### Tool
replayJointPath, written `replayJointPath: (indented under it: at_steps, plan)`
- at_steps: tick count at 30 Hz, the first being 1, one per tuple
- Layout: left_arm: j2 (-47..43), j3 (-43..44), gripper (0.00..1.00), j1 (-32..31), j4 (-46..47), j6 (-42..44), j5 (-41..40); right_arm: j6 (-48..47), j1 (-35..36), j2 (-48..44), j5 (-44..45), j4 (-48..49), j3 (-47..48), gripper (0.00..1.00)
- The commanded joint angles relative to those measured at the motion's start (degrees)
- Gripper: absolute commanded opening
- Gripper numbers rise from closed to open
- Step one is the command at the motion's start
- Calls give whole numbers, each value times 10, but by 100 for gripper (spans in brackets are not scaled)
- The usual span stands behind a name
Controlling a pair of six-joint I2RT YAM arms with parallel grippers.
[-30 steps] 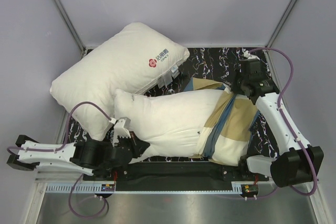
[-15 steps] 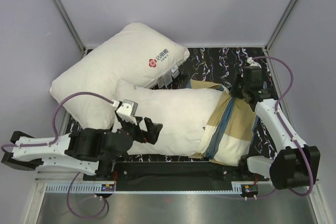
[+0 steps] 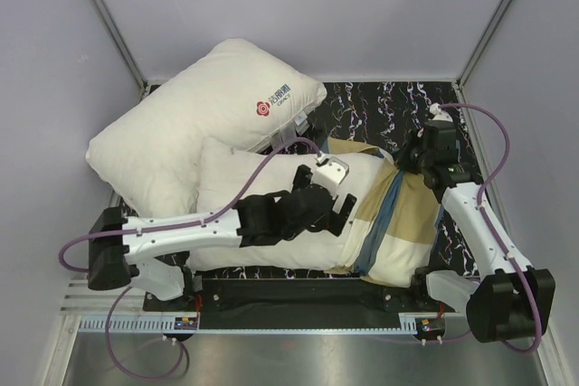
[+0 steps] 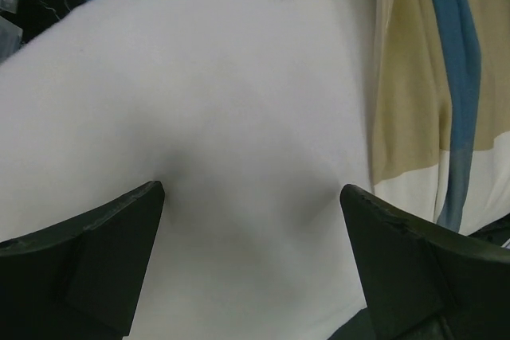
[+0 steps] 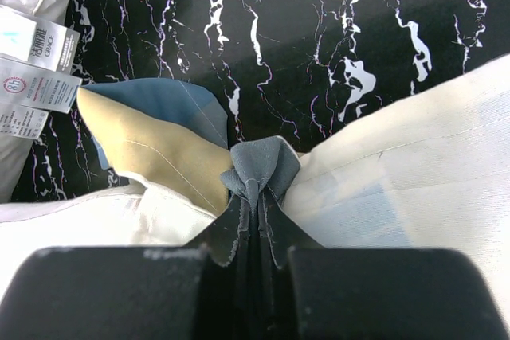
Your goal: Remove the pillowcase from the pillow
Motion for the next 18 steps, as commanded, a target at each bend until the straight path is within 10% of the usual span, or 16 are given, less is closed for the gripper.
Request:
replayJointPath:
  at_steps: [1,5,7,8,11,18]
  plan:
    - [22,0,99,14,56,-7,84,-4,1,-18,-25,-16,-5,8]
    - [48,-42,93,30,89,-22,113,-7,0,-19,-23,-19,-5,8]
    - [51,-62,68,37,99,-25,127,-9,1,-19,-22,-22,-4,10]
    - [51,-68,39,46,100,-26,127,-13,0,-20,-22,-24,1,11]
    - [35,-102,6,64,93,-26,117,-23,0,-22,-13,-43,18,17]
    - [-79,-225,0,155,95,-48,116,-33,1,-50,-7,-108,74,69]
